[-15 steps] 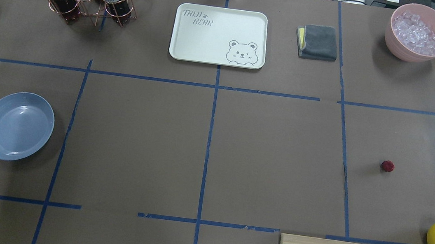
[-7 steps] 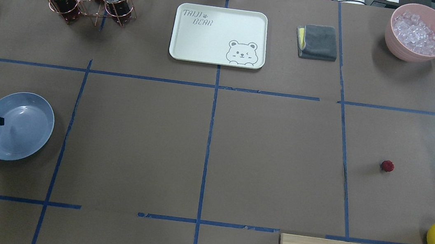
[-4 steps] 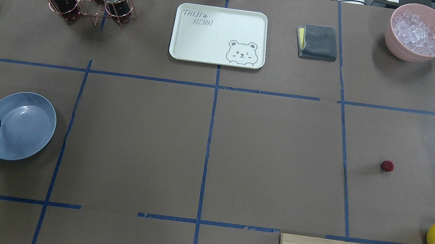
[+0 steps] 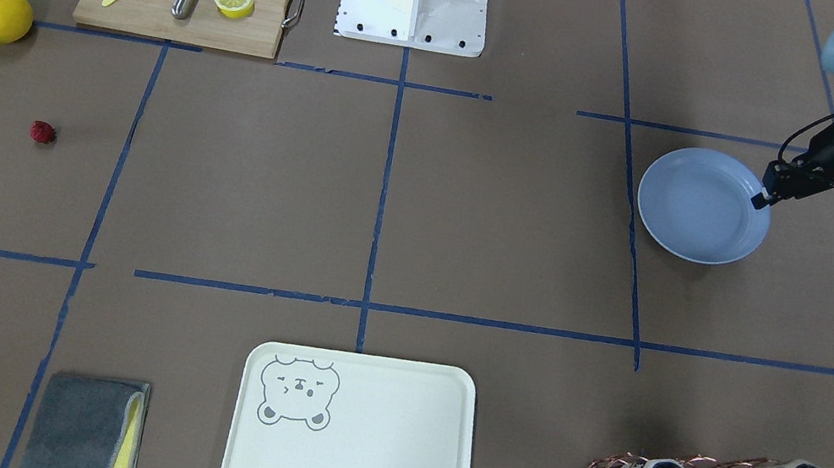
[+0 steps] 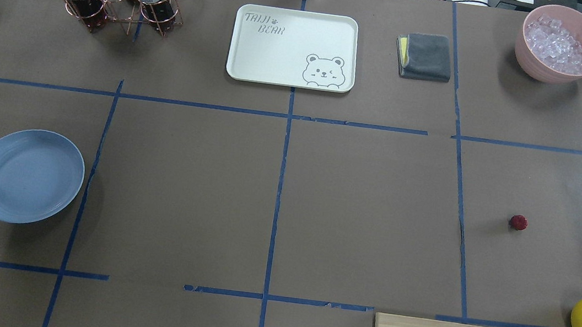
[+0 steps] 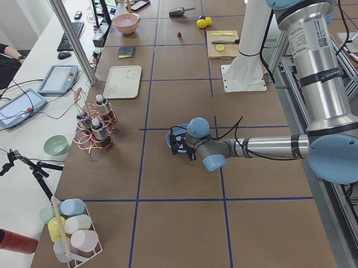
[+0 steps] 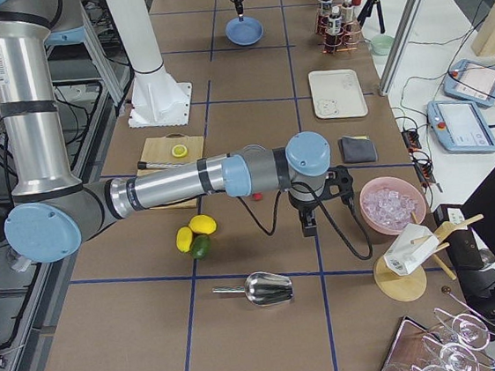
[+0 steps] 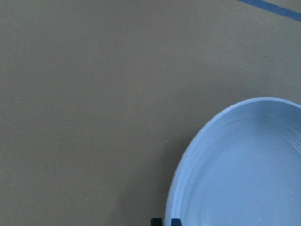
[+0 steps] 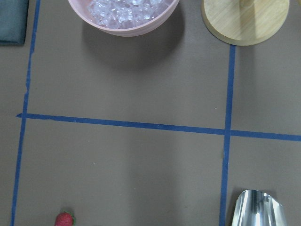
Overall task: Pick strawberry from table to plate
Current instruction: 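Lower the left gripper to the light blue plate rim and grasp it, then slide the blue plate to table center with left gripper while right gripper approaches strawberry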
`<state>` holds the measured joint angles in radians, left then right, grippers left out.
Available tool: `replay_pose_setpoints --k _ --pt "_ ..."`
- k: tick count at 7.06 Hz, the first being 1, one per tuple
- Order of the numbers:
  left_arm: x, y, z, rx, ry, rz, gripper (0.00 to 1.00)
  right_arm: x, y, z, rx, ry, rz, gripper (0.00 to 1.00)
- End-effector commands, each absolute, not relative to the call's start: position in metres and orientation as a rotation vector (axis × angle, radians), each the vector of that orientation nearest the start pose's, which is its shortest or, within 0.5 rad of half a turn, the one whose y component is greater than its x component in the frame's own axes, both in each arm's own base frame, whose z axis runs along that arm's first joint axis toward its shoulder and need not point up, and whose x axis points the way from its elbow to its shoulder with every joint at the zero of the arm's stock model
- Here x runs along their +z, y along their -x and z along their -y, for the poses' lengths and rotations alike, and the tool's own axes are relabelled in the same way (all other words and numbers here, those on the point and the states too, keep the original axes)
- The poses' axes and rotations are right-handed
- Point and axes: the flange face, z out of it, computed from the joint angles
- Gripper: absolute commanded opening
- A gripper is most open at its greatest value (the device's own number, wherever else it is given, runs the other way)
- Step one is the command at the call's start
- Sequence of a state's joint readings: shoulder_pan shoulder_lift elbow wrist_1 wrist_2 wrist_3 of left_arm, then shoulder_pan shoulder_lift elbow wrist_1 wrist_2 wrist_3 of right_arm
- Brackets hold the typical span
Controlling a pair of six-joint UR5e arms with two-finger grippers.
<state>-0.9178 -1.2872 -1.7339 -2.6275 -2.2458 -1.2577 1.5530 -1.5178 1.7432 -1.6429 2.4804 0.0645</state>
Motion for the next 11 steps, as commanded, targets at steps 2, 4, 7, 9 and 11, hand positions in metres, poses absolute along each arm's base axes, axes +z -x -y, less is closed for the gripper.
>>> replay_pose_setpoints --k 2,4,7,9,11 --pt "0.472 -0.173 0.435 -0.297 -0.005 -1.158 0.00 0.487 0.041 0.507 -0.017 -0.032 0.924 1.00" --pt "0.344 -0.253 0.505 -0.512 0.023 -1.126 0.00 0.452 0.094 0.501 -0.017 -0.036 0.934 1.00" --pt "0.240 -0.434 0.437 -0.632 0.179 -1.149 0.00 0.436 0.201 0.480 0.044 -0.073 0.908 1.00" --pt "0.241 -0.522 0.385 -0.665 0.189 -1.108 0.00 0.440 0.207 0.475 0.036 -0.071 0.897 1.00" --pt "0.258 -0.562 0.355 -0.628 0.196 -1.073 0.00 0.446 0.205 0.470 0.037 -0.060 0.892 1.00"
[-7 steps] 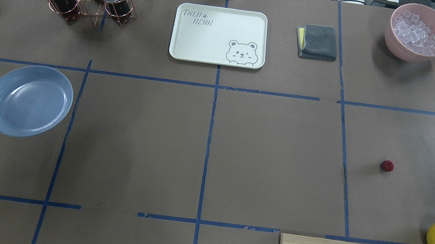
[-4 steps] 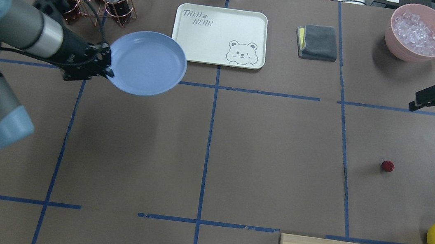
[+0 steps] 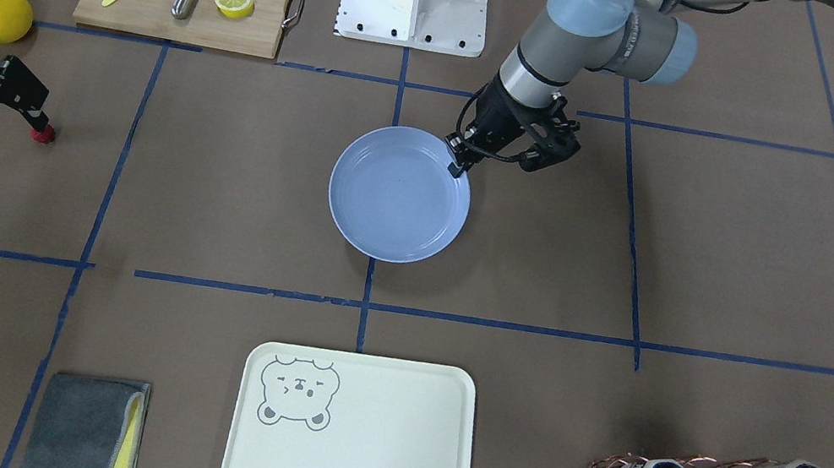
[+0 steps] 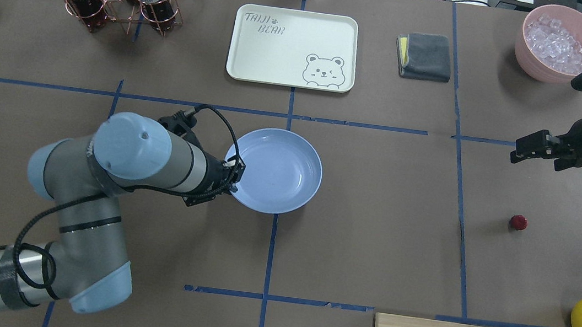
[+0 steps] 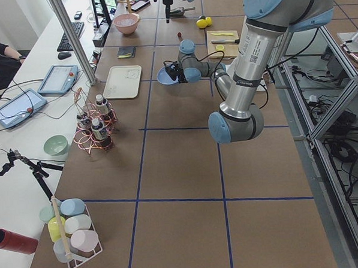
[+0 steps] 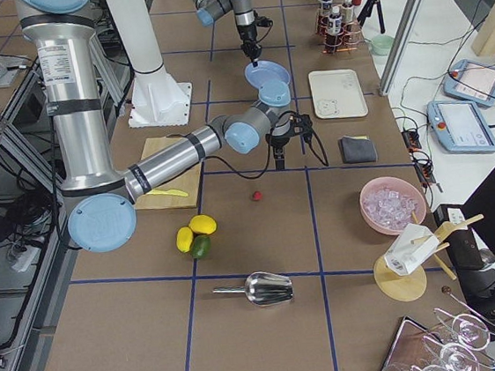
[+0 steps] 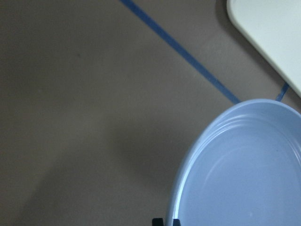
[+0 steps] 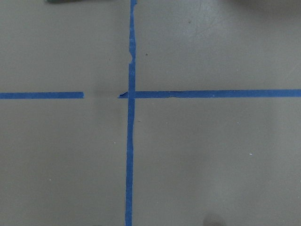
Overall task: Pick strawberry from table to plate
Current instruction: 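Slide the blue plate to table center with left gripper while right gripper approaches strawberry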
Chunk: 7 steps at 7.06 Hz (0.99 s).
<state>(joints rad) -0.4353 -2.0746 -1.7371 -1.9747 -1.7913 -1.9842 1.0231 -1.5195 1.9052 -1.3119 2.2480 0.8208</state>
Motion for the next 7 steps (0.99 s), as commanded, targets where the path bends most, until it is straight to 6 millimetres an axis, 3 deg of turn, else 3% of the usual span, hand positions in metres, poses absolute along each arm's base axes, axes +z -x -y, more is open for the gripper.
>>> replay_pose_setpoints --k 1,2,3,6,7 --pt "0.262 -0.564 0.354 -0.616 0.190 -1.067 0.67 0.447 0.203 0.468 0.038 -0.058 0.891 1.00" --pt "0.253 -0.559 0.353 -0.611 0.186 -1.086 1.00 0.447 0.203 0.468 0.038 -0.058 0.891 1.00" --pt "0.243 -0.549 0.354 -0.589 0.172 -1.107 1.00 0.449 0.203 0.467 0.039 -0.055 0.888 1.00" --pt "0.215 -0.460 0.416 -0.525 0.114 -1.097 1.00 0.472 0.228 0.444 -0.001 -0.048 0.834 1.00" --pt "0.210 -0.448 0.423 -0.539 0.102 -1.104 1.00 0.481 0.234 0.435 -0.010 -0.043 0.825 1.00"
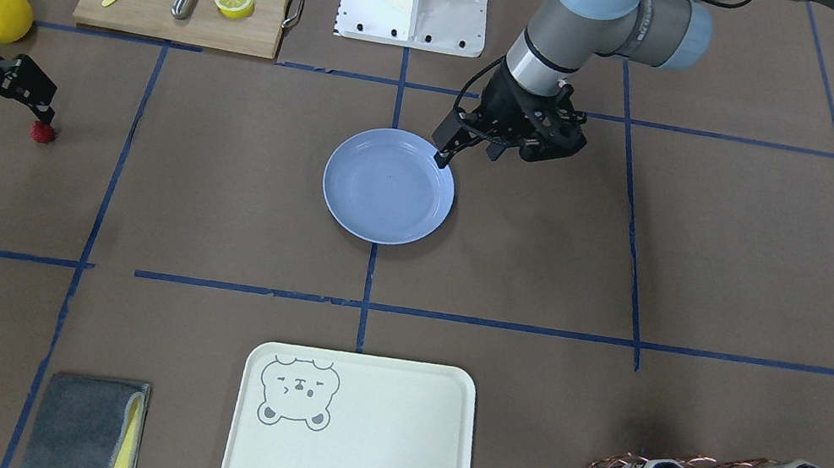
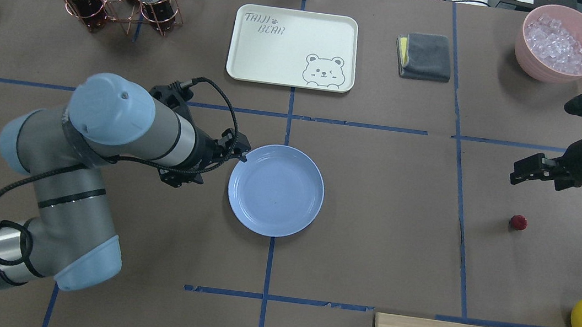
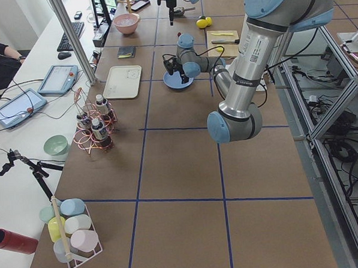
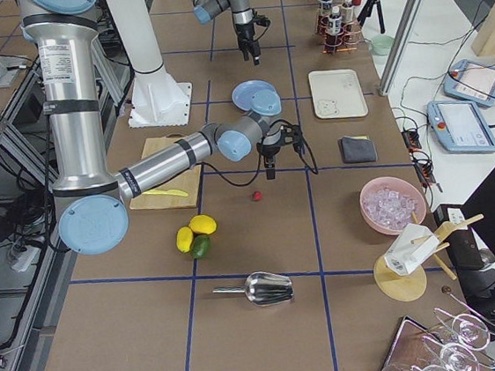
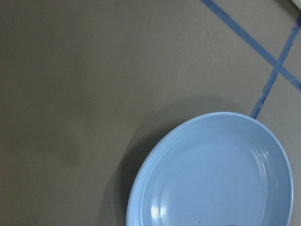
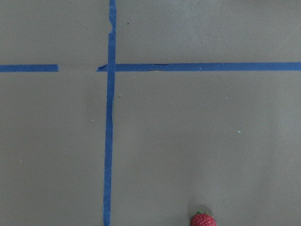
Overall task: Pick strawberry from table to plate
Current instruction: 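Slide the blue plate to table center with left gripper while right gripper approaches strawberry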
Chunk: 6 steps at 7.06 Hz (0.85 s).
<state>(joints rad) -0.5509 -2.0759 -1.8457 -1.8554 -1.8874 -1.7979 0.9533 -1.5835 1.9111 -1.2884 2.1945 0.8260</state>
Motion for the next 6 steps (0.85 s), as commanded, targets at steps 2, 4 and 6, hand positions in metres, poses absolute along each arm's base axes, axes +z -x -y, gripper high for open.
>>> replay_pose_setpoints --k 2,4,6 --pt "0.210 -0.441 0.430 -0.543 0.086 -1.107 1.00 0.504 0.262 0.424 -0.042 -0.054 0.747 1.00" --pt "0.211 -0.439 0.432 -0.548 0.084 -1.104 1.00 0.553 0.283 0.428 -0.065 -0.054 0.743 1.00" --pt "0.211 -0.439 0.432 -0.548 0.084 -1.104 1.00 0.563 0.286 0.430 -0.076 -0.076 0.767 1.00"
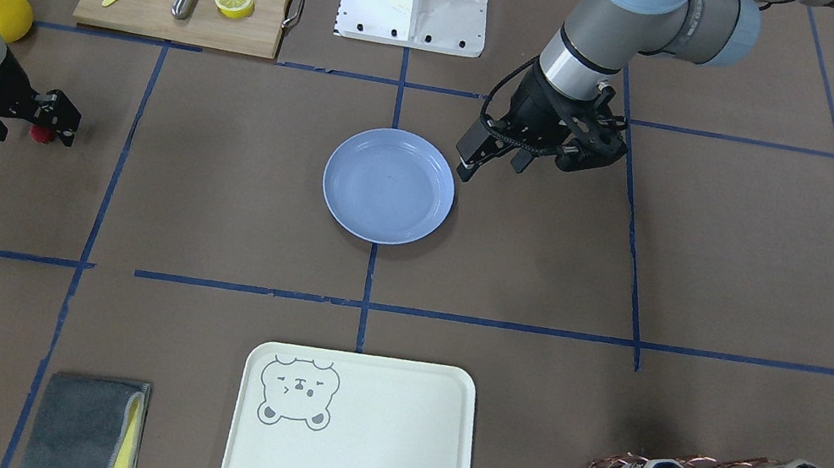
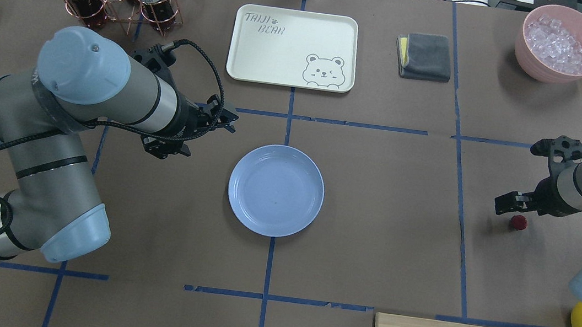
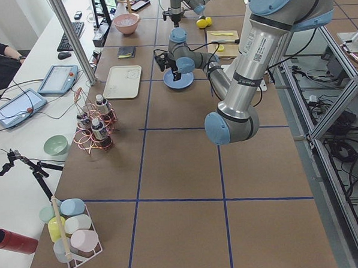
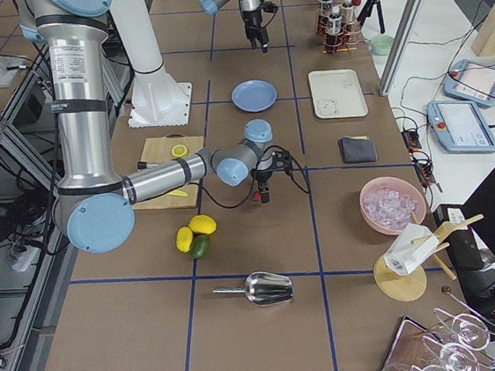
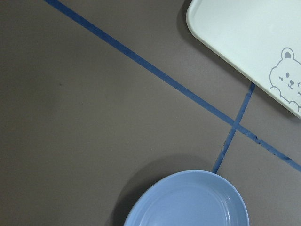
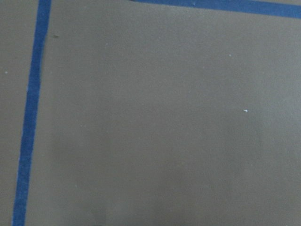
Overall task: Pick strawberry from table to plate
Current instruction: 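Lower the right gripper onto the red strawberry and close it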
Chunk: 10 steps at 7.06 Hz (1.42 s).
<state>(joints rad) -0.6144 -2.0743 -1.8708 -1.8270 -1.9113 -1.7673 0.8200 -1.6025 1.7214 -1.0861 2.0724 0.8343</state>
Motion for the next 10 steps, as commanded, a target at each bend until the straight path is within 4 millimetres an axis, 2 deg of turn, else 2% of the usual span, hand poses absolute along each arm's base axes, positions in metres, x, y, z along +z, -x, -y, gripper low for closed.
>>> replay_pose_setpoints --k 1,3,6,7,8,9,10 --pt "0.211 -0.439 0.432 -0.548 0.084 -1.104 1.00 0.564 0.285 0.429 -0.078 -0.070 0.770 1.00" --pt "0.211 -0.436 0.435 -0.553 0.081 -1.105 1.00 0.559 0.282 0.425 -0.082 -0.064 0.782 1.00" --pt "0.211 -0.436 0.435 -0.554 0.081 -1.105 1.00 0.563 0.277 0.418 -0.083 -0.052 0.783 0.99" --pt "0.211 -0.436 0.435 -0.554 0.081 -1.105 1.00 0.561 0.276 0.417 -0.084 -0.053 0.786 0.90" --pt "0.212 -0.436 0.435 -0.554 0.081 -1.104 1.00 0.559 0.277 0.417 -0.086 -0.057 0.790 0.77" --pt "0.212 -0.435 0.436 -0.555 0.080 -1.104 1.00 0.556 0.277 0.417 -0.086 -0.060 0.792 0.60" --pt "0.212 -0.435 0.436 -0.555 0.080 -1.104 1.00 0.554 0.276 0.417 -0.088 -0.063 0.795 0.51"
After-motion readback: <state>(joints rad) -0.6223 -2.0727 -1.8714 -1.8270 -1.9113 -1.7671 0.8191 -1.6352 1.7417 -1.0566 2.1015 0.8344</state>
